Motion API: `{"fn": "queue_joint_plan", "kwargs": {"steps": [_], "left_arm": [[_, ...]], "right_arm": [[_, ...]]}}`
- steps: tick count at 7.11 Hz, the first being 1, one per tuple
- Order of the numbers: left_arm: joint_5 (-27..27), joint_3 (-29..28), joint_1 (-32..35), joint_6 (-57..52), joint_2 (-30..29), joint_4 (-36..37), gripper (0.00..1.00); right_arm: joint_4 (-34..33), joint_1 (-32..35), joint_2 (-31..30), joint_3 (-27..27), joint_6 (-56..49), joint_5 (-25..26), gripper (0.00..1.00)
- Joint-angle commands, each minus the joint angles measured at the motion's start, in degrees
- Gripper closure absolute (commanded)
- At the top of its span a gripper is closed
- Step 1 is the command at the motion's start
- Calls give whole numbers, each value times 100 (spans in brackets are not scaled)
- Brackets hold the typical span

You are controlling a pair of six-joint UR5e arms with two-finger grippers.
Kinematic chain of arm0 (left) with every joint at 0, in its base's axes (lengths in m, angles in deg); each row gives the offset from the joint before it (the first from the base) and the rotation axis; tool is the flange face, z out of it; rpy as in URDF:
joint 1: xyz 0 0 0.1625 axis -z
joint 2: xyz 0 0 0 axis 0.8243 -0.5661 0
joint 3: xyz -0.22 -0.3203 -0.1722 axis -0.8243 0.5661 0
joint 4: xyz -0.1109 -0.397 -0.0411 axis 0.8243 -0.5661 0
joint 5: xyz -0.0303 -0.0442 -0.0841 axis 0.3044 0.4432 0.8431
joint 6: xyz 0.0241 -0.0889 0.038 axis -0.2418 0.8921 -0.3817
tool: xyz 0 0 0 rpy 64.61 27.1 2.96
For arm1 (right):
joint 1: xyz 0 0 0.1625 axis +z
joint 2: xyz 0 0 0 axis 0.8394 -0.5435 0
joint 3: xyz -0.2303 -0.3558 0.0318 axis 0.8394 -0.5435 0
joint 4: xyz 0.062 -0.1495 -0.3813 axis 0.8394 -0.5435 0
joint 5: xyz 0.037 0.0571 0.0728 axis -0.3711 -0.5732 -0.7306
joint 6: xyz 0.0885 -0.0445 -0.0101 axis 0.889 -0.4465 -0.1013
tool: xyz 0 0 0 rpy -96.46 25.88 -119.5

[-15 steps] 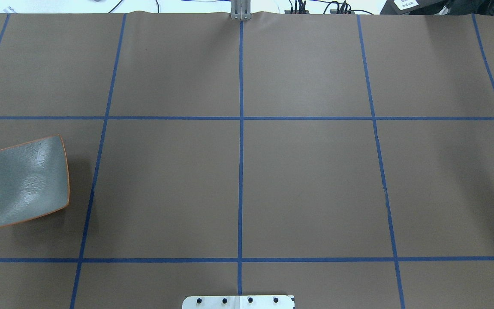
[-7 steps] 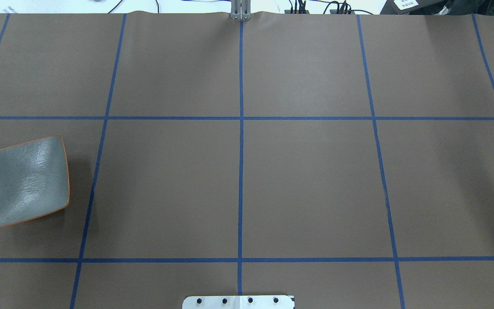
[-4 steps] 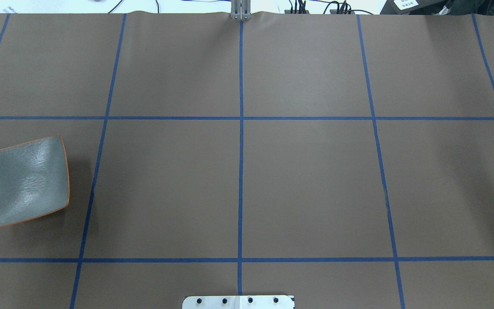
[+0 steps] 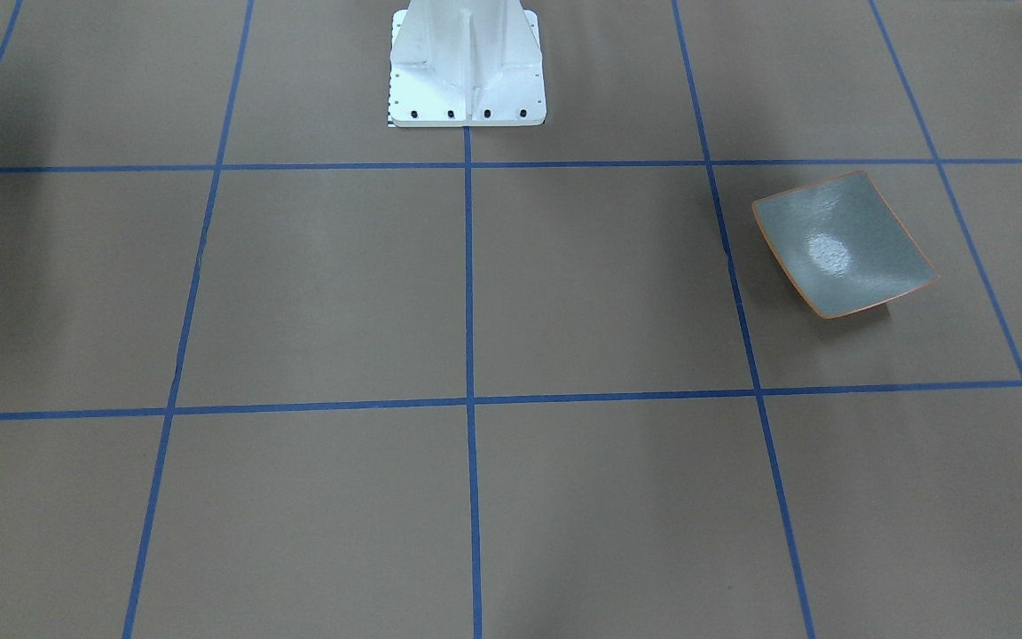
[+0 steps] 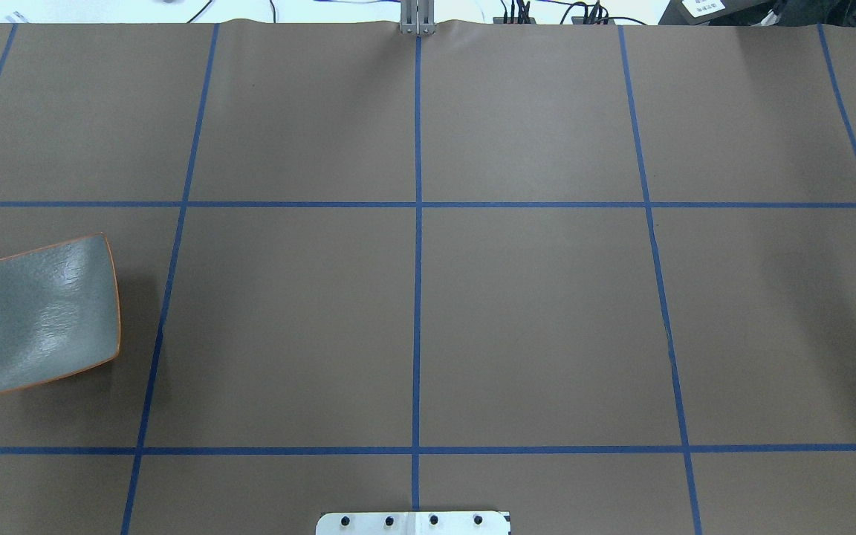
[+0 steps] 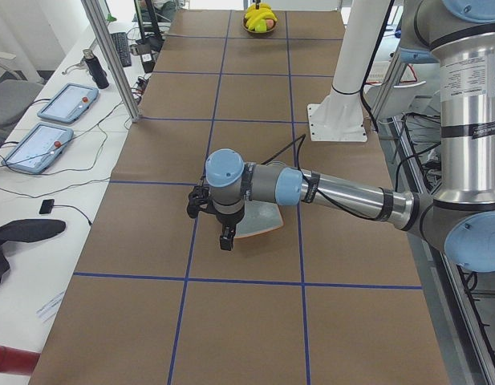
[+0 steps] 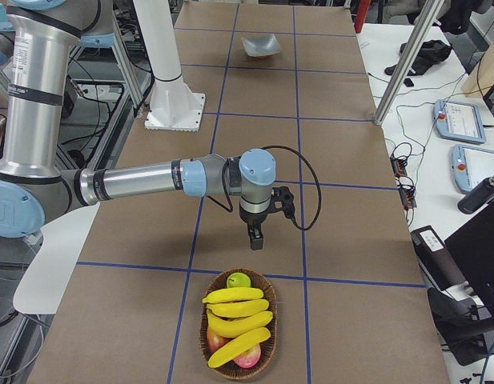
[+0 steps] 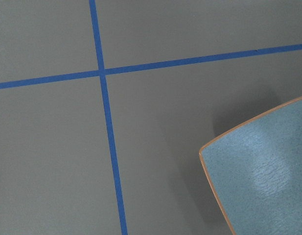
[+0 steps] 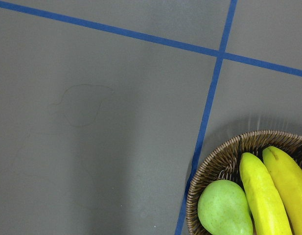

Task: Transfer all bananas from basket to plate

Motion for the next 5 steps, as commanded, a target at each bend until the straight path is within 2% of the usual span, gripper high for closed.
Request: {"fn": "queue_joint_plan", "kwargs": {"steps": [1,3,5], "left_arm": [[-9,-76,-3,13,-2,8,0],[-9,-103,-3,170,-2,-1,0],[-17,-112,-3,277,-2,-80,0]], "right_arm": [[-7,164,70,-403,-1037,8,0],[-51,724,516,-1139,-1593,-149,0],[-69,1235,1104,-2385,-2305,-430,0]]}}
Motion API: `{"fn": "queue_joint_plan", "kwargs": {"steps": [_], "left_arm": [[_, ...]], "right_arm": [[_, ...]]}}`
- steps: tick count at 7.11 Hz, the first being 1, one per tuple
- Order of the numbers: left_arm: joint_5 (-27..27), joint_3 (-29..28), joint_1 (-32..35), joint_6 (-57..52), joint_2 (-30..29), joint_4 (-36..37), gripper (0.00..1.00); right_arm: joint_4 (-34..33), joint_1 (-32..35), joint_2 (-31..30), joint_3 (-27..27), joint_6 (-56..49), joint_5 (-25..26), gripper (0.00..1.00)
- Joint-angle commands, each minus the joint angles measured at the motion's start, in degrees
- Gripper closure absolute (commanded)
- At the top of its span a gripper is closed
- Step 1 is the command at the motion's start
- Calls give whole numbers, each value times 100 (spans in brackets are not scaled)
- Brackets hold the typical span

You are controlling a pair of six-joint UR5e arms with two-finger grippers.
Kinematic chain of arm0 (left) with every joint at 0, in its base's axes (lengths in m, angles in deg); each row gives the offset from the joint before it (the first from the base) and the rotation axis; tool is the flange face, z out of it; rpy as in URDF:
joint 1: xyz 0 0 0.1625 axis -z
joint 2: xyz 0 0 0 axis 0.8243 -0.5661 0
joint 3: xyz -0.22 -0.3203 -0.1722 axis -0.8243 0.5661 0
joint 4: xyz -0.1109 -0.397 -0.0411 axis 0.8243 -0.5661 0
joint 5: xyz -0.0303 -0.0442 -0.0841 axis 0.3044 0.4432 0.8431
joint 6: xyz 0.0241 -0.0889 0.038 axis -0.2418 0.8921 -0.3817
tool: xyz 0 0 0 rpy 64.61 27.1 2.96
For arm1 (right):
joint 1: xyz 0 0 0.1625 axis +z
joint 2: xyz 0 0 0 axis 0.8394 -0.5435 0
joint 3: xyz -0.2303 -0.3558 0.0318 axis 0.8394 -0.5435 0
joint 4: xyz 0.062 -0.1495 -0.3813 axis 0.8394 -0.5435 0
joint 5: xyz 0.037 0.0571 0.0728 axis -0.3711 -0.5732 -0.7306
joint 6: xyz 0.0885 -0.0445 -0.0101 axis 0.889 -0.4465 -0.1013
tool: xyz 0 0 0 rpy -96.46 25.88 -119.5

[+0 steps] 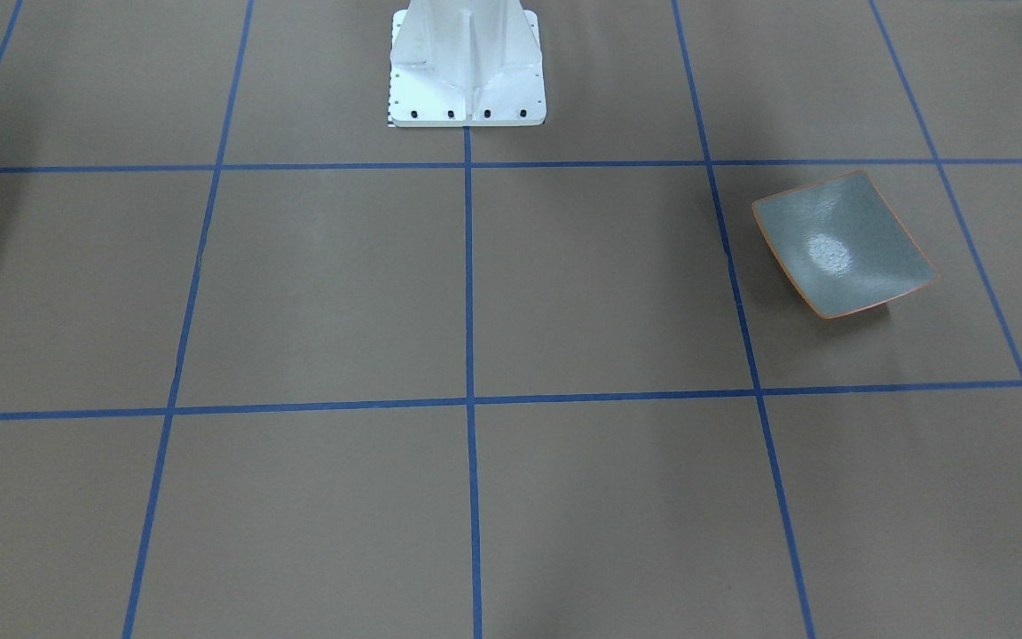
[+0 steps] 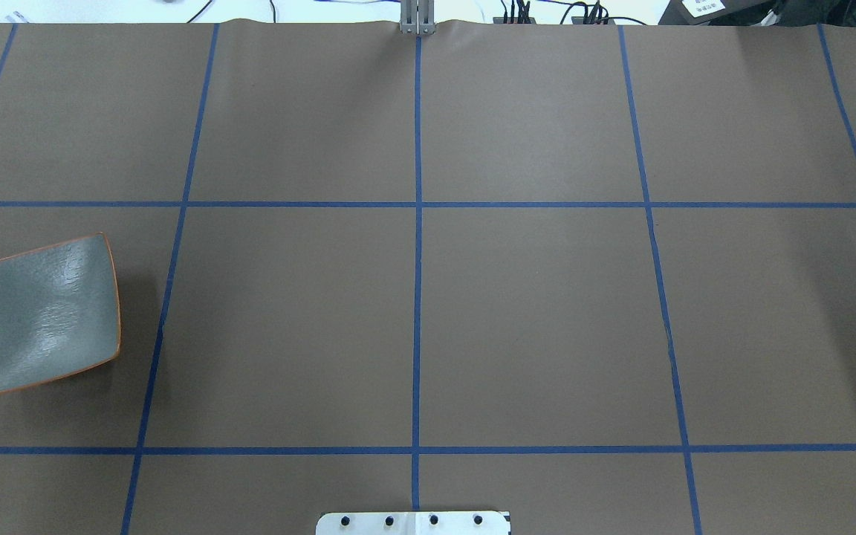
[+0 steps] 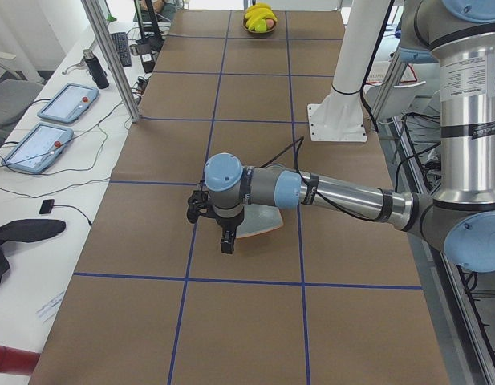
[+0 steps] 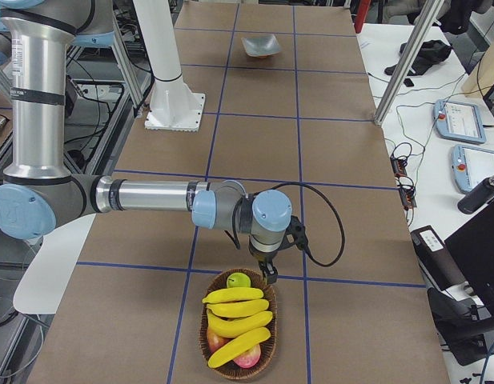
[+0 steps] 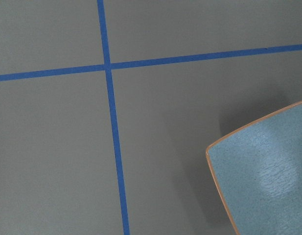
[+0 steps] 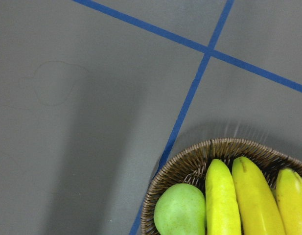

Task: Transfer all bananas from basket to plate

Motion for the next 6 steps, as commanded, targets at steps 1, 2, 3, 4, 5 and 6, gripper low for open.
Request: {"fn": "queue_joint_plan", "kwargs": {"steps": [1,2,3,4,5,6], "left_arm": [[-3,0,0,71,4,-43,0],[5,0,0,71,4,-43,0],[-3,0,0,71,4,-52,0],[5,0,0,71,4,-52,0],[5,0,0,71,4,-52,0],[5,0,0,71,4,-52,0]], "right_arm": [[4,444,487,-1157,-475,-239,0],[4,471,531,-1378,-606,-222,0],[21,532,732,-1798,-999,-169,0],[30,559,951,-2281,-1194,-169,0],[30,568,962,-2364,-1240,-152,0],[39,568,962,-2539,-1423,-3,0]]}}
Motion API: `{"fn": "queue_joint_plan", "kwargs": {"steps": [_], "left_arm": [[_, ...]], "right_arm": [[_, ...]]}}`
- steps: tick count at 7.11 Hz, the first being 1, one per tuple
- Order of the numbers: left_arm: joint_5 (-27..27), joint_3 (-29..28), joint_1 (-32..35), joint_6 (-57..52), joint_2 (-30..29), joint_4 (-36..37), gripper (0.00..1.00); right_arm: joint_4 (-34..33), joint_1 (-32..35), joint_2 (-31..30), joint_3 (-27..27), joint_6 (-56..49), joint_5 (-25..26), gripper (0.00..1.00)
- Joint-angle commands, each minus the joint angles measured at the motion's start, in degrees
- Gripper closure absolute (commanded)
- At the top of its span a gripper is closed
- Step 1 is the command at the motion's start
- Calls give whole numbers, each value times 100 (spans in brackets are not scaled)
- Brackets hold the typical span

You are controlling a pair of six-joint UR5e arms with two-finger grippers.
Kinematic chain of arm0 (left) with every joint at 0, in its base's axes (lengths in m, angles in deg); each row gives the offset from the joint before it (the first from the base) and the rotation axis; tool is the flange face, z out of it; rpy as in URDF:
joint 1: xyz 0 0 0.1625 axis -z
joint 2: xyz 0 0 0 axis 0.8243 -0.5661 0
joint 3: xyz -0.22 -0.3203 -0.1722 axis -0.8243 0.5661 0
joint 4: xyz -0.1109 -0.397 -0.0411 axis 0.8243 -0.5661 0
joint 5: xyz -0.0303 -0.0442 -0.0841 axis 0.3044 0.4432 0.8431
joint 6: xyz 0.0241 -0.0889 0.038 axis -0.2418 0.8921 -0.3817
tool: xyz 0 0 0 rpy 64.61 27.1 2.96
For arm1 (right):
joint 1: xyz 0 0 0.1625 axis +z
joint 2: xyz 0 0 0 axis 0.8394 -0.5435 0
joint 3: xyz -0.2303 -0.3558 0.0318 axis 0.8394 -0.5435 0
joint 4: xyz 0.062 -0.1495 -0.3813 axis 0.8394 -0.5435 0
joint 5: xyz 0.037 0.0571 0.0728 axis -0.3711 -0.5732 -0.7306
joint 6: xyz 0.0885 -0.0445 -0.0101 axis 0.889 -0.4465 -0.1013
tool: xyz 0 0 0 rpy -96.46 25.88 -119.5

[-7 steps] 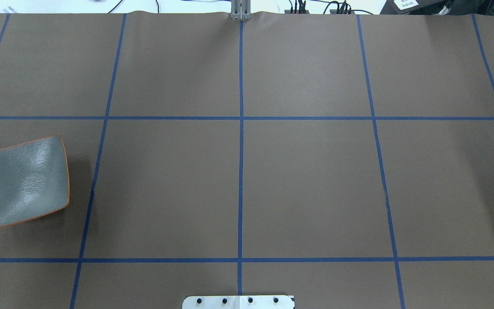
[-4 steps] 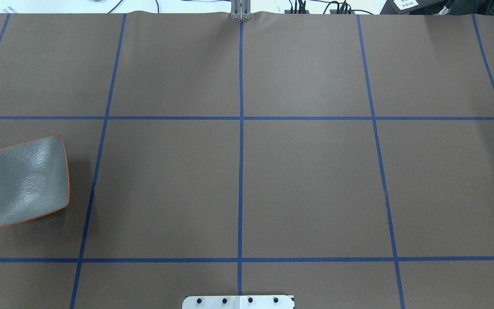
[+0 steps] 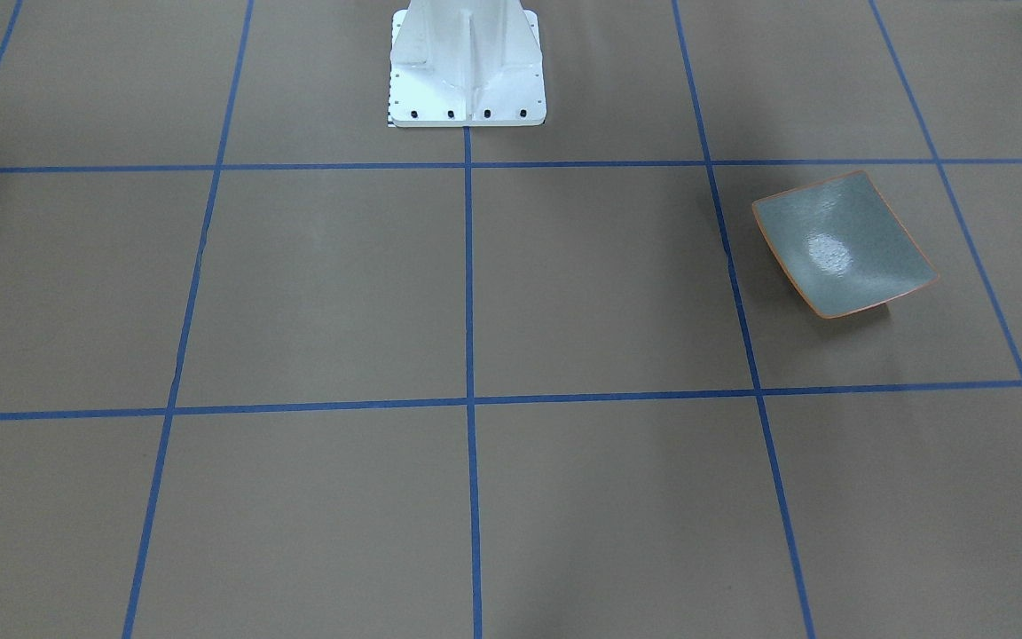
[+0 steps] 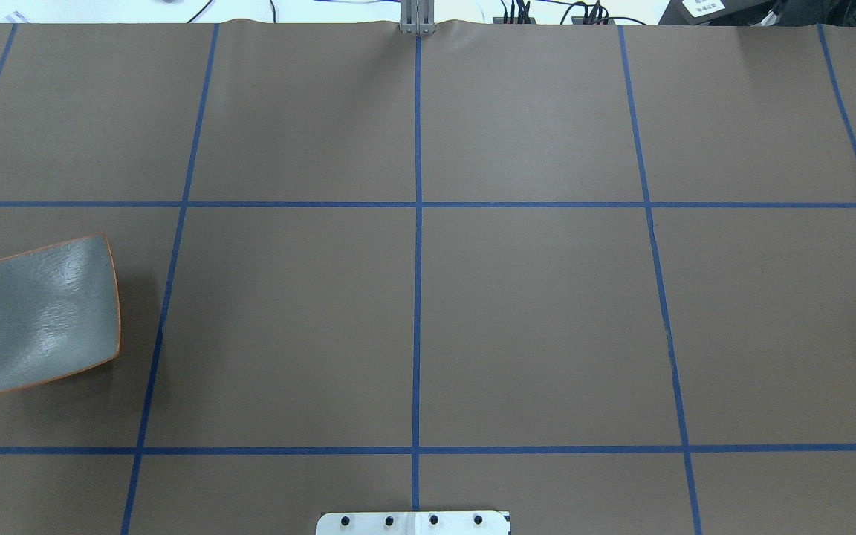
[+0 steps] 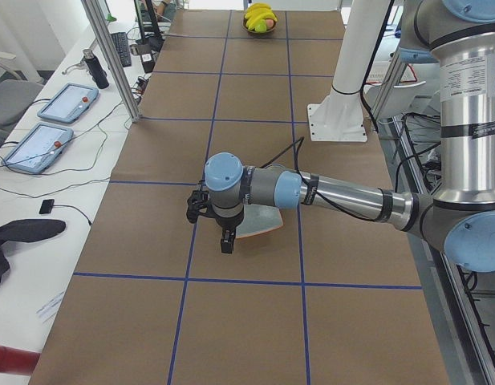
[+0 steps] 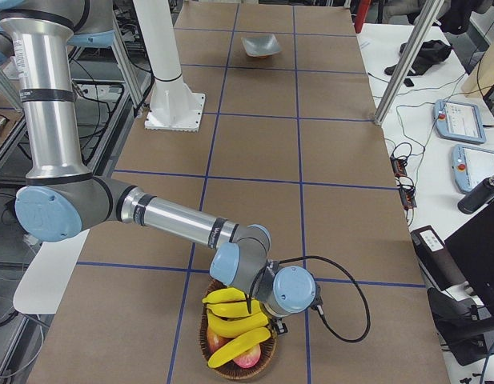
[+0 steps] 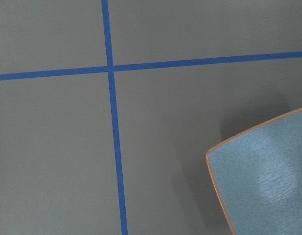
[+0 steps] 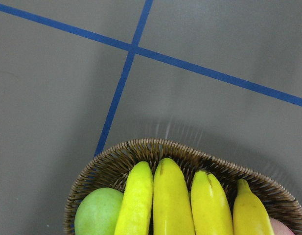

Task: Transfer all bananas from basket to plate

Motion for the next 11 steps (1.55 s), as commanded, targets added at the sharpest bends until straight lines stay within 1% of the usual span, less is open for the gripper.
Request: {"fn": "queue_joint_plan", "kwargs": {"steps": [1,2,4,5,6,7,11], "left_arm": [[1,0,0,0,0,-1,0],[1,9,0,0,0,-1,0],[10,26,0,0,0,-1,0],[10,35,0,0,0,-1,0],[10,44,0,0,0,-1,0],[10,61,0,0,0,-1,0],[10,123,0,9,0,-1,0]], "right_arm": [[17,10,31,-259,-239,208,1],[26,10,31,-302,-301,461,1],[17,1,48,-373,-301,586,2],[139,1,66,-486,-284,665,3],[515,1,57,-740,-249,805,4],[640,1,66,-847,-240,824,5],[659,1,-49,-900,-248,824,11]]}}
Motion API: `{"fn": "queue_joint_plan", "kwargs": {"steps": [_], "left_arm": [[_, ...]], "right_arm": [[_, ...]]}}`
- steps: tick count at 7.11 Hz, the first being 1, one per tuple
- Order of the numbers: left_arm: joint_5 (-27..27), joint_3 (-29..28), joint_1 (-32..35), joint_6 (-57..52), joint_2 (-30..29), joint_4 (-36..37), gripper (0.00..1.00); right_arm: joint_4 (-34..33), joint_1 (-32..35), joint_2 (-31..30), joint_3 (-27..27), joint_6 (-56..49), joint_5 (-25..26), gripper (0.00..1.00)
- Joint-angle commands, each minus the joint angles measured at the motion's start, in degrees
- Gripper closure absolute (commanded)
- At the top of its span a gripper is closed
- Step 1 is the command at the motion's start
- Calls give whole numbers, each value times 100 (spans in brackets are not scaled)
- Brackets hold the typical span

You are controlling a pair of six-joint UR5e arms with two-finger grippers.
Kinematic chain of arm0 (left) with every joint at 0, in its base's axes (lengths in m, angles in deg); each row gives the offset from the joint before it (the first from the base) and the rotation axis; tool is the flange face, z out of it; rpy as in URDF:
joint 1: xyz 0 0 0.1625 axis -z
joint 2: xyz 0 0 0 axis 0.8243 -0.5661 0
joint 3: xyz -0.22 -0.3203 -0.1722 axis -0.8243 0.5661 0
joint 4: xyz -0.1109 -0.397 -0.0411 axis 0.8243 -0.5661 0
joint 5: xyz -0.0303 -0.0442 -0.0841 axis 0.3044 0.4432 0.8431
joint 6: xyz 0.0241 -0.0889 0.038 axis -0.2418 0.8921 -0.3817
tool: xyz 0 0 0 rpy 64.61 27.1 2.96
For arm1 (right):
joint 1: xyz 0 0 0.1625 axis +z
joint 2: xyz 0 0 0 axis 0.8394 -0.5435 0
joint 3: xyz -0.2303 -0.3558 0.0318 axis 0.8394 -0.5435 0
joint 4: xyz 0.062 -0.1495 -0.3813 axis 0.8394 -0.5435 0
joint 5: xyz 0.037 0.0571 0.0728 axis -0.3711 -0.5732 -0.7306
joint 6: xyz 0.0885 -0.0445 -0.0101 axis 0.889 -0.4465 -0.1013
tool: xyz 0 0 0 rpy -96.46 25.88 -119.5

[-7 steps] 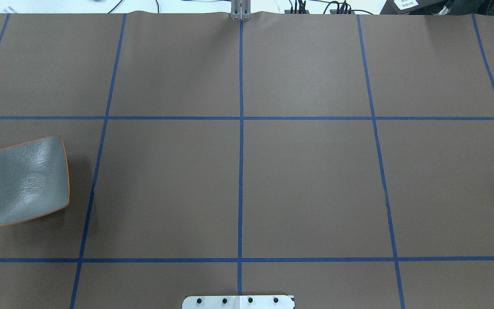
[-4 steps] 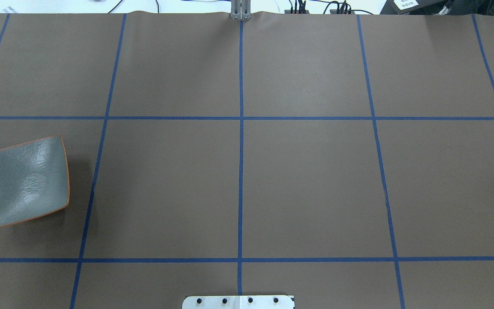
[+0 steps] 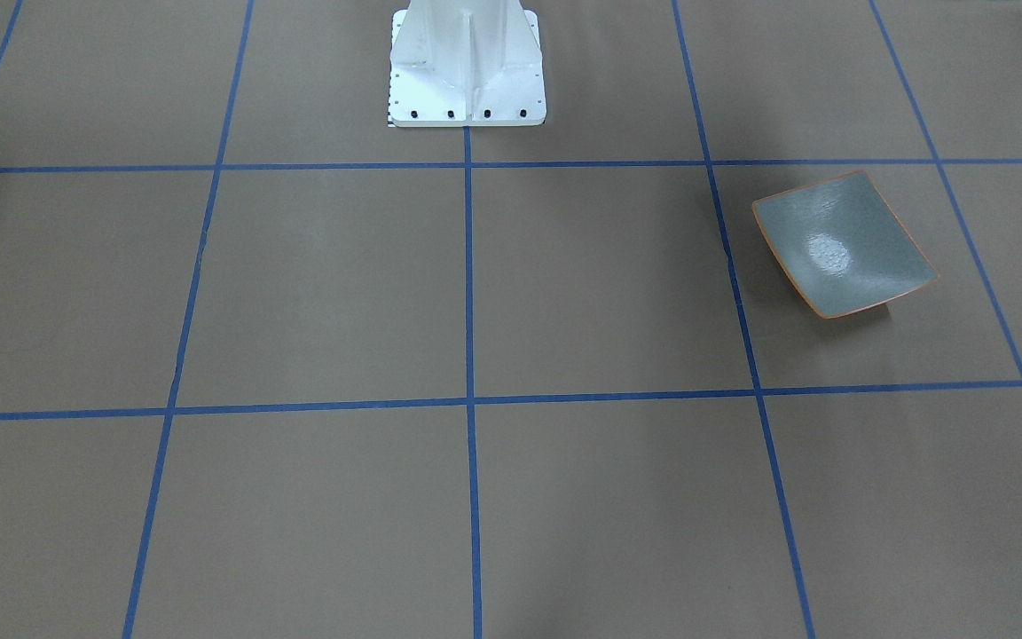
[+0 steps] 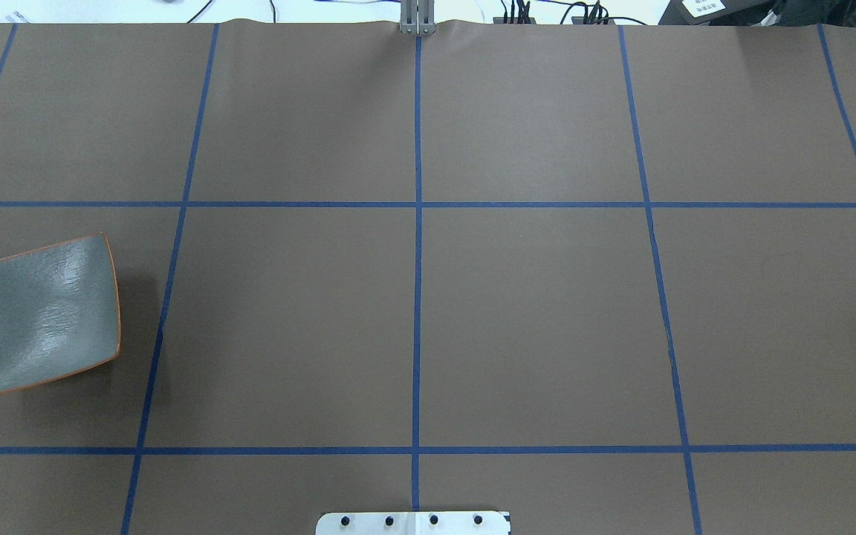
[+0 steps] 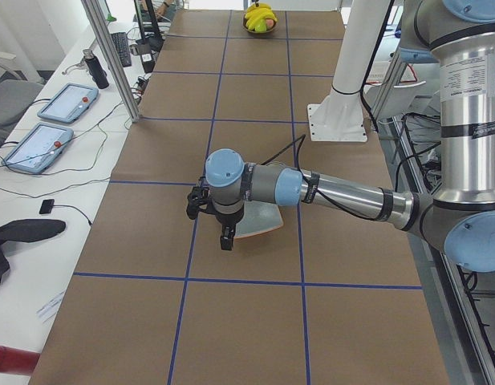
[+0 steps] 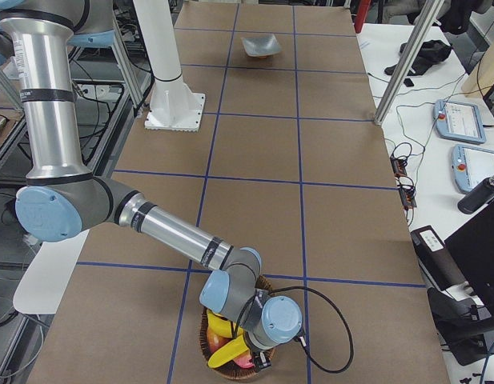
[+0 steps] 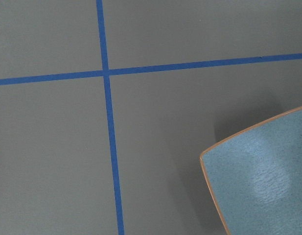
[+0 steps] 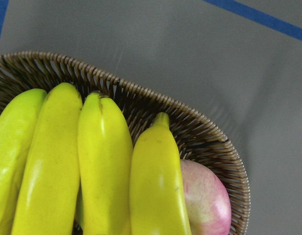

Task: Transfer all bananas from basket to plate

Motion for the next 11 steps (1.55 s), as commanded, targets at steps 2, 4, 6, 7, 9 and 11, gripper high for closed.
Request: {"fn": "queue_joint_plan", "kwargs": {"steps": [2,4,6,7,9,11], "left_arm": [[9,29,0,0,9,0,0],[9,29,9,-8,18,0,0],[17,38,9,-8,35,0,0],[35,47,9,-8,35,0,0],[114,73,9,-8,53,0,0],[114,117,9,-8,70,9,0]], "right_arm": [[11,0,4,-60,9,7,34],[2,0,13,-60,35,-10,56],[2,0,57,-51,18,-54,100],[-7,-9,92,-16,26,-63,100],[-77,26,233,37,-17,-220,100],[-461,148,207,352,-201,-230,100]]}}
